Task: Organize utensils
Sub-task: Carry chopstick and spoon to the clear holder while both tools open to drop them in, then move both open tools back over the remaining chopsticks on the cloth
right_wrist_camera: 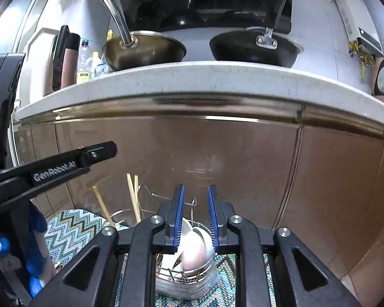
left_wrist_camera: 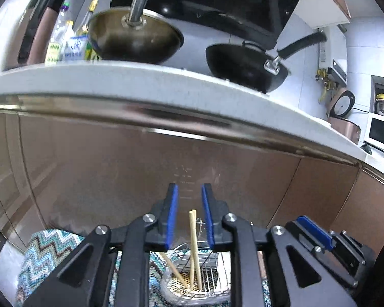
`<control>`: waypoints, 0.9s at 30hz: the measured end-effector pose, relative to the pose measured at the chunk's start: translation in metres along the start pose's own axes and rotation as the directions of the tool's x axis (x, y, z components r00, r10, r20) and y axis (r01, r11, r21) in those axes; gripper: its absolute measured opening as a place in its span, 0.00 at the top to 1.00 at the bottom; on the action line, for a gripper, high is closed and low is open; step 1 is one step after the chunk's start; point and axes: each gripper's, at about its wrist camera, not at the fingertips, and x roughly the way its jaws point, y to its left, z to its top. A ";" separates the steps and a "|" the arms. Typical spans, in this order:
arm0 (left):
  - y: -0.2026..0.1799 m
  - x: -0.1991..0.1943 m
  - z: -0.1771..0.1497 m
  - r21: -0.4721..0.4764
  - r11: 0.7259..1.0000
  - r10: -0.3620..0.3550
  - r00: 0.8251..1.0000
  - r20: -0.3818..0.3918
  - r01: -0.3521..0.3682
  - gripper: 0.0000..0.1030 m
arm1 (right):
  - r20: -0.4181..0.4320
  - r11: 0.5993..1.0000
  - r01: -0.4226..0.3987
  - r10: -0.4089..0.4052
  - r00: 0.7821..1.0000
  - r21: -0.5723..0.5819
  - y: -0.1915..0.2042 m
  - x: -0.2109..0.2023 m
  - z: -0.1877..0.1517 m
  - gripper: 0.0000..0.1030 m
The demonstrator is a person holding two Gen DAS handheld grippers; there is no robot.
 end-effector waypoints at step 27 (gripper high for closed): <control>0.051 -0.244 0.020 0.072 0.987 0.134 0.986 0.099 -0.141 0.38 | 0.110 0.996 -0.059 0.051 0.993 0.068 0.024 -0.194 0.030 0.15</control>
